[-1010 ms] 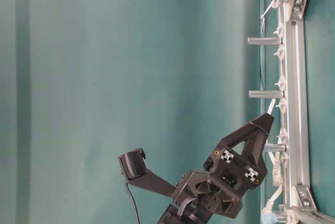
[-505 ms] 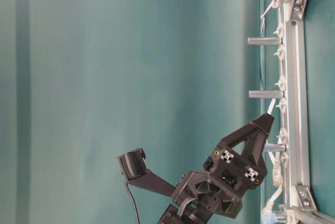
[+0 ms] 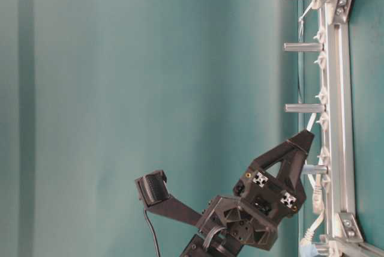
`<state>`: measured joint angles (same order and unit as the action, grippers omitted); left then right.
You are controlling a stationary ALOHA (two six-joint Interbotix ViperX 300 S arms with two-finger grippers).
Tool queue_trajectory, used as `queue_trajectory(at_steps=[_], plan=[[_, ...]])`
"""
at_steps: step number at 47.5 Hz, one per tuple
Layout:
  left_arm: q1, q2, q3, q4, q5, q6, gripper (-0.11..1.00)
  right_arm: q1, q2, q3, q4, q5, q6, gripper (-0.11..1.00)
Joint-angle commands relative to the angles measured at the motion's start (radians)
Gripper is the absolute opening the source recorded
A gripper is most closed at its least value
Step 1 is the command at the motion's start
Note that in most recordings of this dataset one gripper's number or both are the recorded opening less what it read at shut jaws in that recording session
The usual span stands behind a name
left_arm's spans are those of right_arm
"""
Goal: Insert the wire through the string loop located on the right side.
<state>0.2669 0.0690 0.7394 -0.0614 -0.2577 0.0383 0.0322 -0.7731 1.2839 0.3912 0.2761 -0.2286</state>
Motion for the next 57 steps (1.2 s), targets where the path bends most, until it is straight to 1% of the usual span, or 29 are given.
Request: queue_trajectory(at_steps=[1,17,27,37,57], plan=[[0.003,-0.023,-0.018,0.003,-0.006,0.002,0.8,0.006,0.002,-0.023,-0.003,-0.003,0.002,0.12],[0.005,-0.023,-0.02,0.003,-0.006,0.002,0.8,0.061,0.011,-0.026,-0.003,-0.008,0.003,0.12],[0.003,-0.023,-0.021,0.003,-0.006,0.002,0.8,0.101,0.029,-0.031,-0.003,-0.018,0.017,0.12],[0.003,-0.025,-0.023,0.003,-0.006,0.002,0.8,0.106,0.035,-0.028,-0.003,-0.037,0.029,0.12],[-0.009,-0.025,-0.021,0.003,-0.005,0.0,0.8,0.106,0.035,-0.026,-0.003,-0.046,0.029,0.12]])
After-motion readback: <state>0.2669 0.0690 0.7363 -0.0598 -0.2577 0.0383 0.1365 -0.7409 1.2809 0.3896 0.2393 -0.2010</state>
